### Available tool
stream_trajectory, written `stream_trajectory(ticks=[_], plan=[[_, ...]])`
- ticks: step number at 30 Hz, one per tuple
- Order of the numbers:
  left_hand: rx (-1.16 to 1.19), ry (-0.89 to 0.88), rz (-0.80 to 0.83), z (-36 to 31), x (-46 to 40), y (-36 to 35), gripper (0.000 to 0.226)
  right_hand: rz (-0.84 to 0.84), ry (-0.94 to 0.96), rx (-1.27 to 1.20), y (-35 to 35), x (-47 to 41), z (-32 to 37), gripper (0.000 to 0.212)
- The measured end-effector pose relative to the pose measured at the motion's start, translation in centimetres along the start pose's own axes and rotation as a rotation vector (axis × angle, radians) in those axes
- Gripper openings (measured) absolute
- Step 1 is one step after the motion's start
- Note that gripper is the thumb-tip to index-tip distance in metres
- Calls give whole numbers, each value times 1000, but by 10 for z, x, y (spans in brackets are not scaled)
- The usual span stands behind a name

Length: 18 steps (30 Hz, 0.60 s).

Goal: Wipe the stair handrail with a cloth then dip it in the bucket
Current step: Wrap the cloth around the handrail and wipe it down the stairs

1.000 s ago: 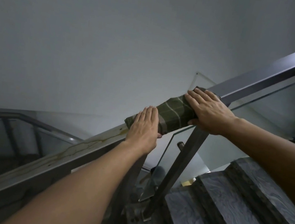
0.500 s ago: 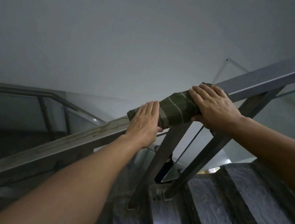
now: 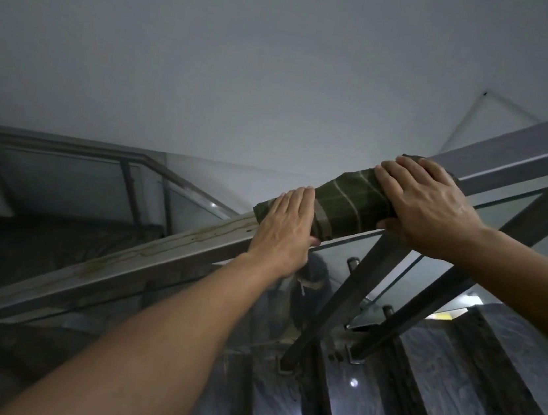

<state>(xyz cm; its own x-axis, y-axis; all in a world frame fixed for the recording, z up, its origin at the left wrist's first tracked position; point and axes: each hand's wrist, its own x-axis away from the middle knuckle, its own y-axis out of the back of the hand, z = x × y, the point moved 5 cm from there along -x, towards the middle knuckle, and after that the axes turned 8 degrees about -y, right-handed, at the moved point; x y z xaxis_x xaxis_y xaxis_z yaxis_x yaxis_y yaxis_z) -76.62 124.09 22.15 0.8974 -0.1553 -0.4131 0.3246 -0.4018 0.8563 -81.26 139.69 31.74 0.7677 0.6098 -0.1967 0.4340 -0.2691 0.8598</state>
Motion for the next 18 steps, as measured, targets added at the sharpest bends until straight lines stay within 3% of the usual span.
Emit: stream_trajectory(ticks=[18], plan=[[-13,-24,-61,115,100,-8,86,-70,66,-21,-20,-17,150,84]])
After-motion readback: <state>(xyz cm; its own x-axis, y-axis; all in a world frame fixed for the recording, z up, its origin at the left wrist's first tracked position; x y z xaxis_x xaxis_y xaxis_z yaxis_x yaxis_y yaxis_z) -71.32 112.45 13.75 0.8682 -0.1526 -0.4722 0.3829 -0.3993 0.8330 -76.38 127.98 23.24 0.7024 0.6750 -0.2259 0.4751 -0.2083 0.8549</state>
